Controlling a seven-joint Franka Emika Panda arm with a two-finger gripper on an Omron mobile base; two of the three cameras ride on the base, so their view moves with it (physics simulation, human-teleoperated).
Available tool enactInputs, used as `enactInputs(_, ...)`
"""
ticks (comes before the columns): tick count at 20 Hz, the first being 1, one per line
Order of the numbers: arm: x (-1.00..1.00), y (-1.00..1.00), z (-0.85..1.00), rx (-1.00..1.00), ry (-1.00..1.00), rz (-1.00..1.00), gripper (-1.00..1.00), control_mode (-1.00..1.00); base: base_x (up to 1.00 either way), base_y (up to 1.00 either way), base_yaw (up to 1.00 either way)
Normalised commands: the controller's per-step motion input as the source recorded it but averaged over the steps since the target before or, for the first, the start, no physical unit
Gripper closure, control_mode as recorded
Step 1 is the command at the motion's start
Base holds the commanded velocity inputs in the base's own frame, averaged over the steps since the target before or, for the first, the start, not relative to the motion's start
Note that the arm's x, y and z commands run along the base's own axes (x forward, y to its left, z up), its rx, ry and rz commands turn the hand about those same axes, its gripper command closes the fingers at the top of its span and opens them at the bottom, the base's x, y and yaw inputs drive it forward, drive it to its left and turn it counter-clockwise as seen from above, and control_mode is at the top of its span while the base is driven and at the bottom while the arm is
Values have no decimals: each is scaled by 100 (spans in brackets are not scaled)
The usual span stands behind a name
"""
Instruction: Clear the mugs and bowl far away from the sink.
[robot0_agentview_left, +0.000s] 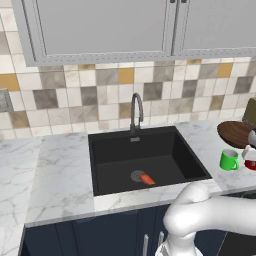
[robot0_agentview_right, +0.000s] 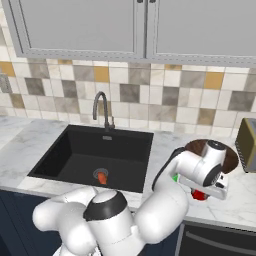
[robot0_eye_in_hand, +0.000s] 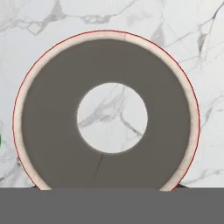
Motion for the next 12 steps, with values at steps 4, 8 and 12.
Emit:
enactInputs(4, 0, 0, -31, 6, 0, 0, 100, -100, 0, 0, 0)
enactInputs(8, 4, 0, -39, 4, 0, 0, 100, -100, 0, 0, 0)
enactInputs(12, -15, 5, 9, 0, 0, 0, 100, -100, 0, 0, 0)
